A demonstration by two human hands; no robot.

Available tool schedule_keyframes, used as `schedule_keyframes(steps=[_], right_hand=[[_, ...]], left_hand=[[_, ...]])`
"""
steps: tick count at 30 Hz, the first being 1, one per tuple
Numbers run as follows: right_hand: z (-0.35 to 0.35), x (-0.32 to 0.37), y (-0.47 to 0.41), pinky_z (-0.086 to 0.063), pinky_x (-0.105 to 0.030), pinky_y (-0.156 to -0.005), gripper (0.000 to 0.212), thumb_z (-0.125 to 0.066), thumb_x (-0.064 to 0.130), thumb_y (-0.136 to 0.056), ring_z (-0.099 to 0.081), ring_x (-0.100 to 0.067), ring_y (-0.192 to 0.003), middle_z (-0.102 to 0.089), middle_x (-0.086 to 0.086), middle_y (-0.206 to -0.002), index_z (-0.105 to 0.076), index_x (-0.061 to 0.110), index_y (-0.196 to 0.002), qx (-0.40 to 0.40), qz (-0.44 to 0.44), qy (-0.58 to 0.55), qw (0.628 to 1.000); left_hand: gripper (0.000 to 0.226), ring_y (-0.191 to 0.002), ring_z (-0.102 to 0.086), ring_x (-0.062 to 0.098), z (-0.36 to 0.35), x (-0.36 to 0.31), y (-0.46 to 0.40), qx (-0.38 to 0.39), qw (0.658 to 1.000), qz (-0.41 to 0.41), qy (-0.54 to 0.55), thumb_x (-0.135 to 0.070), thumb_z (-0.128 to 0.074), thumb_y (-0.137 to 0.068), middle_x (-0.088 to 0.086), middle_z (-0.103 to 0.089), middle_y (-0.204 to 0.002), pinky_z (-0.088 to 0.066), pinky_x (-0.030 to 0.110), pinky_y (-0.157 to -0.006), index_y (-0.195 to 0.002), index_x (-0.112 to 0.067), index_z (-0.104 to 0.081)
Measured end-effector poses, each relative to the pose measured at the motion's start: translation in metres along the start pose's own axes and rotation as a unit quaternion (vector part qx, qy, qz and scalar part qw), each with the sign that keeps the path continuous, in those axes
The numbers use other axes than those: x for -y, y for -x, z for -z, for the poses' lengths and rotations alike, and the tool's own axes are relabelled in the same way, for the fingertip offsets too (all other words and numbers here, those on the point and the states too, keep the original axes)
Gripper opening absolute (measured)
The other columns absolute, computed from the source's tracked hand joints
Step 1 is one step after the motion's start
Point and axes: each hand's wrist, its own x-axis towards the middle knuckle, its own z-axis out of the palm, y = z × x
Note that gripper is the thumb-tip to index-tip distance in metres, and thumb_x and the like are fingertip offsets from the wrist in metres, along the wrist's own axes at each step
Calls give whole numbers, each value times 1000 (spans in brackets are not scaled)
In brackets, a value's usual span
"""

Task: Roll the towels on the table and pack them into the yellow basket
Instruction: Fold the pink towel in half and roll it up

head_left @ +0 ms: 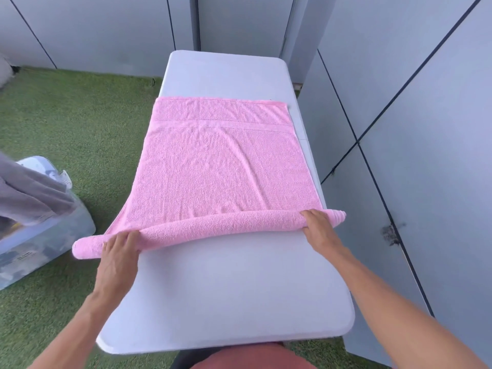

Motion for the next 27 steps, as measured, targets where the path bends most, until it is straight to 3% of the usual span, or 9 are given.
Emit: schedule_keyframes(steps=[3,8,10,12,14,16,20,23,27], right_hand=[[13,-5,-8,-41,-39,-92,32,-55,2,-88,-54,-32,-108,-59,-13,-114,-57,3,-120,78,11,12,997],[48,-8,-10,-40,-31,-81,21,-60,24,-89,-53,-24,-99,-58,-7,-110,-59,11,-105,298,-26,25,954],[46,-9,-12,-40,-30,-85,24,-59,17,-88,-54,-23,-106,-59,-5,-115,-61,12,-111,271,-54,-40,960],[35,-7,-8,-36,-33,-98,36,-57,6,-87,-49,-24,-118,-56,-4,-122,-60,18,-121,119,-56,-80,988],[22,4,2,-35,-39,-96,34,-59,5,-87,-47,-26,-116,-58,-1,-118,-64,21,-116,-60,-42,-5,997],[11,16,13,-36,-42,-88,19,-54,16,-93,-49,-28,-111,-61,0,-110,-68,19,-106,-125,-21,38,991],[-14,11,29,-29,-50,-109,60,-42,53,-93,-39,-30,-130,-49,-6,-132,-51,8,-130,-28,38,12,999],[-15,0,22,-18,-49,-115,64,-63,30,-87,-28,-28,-140,-39,-1,-143,-37,13,-143,44,57,47,996],[14,3,-4,-38,-42,-96,38,-62,11,-87,-53,-29,-114,-59,-7,-117,-56,13,-124,91,79,54,991]], left_hand=[[31,-100,-55,41,28,1,-20,52,998,19,-8,4,-61,-83,20,-62,-105,-45,50,-86,-113,-2,-60],[32,-117,-53,25,61,-19,-33,247,968,28,-36,-10,-43,-98,10,-57,-119,-35,24,-85,-130,-6,-47],[32,-113,-53,27,59,-17,-32,225,972,56,27,-6,-44,-96,10,-57,-115,-36,27,-81,-128,-5,-50],[38,-112,-53,35,46,-8,-30,119,983,89,108,-1,-49,-91,18,-56,-121,-40,34,-90,-129,-5,-52],[38,-106,-53,42,32,-7,-17,-15,994,55,89,1,-49,-88,21,-54,-115,-41,50,-94,-125,-8,-55],[36,-96,-55,40,15,-11,4,-81,997,-2,21,-8,-43,-86,16,-56,-107,-42,53,-86,-119,-11,-58],[51,-118,-47,38,-4,-11,25,-59,997,-38,-12,-34,-52,-88,13,-50,-122,-33,52,-100,-131,-8,-50],[62,-109,-51,40,-5,-6,14,-40,998,-43,-7,-16,-80,-74,15,-55,-114,-38,55,-95,-128,-7,-51],[45,-95,-58,40,13,-4,-10,18,1000,-14,15,1,-75,-73,16,-63,-101,-42,52,-85,-115,-6,-61]])
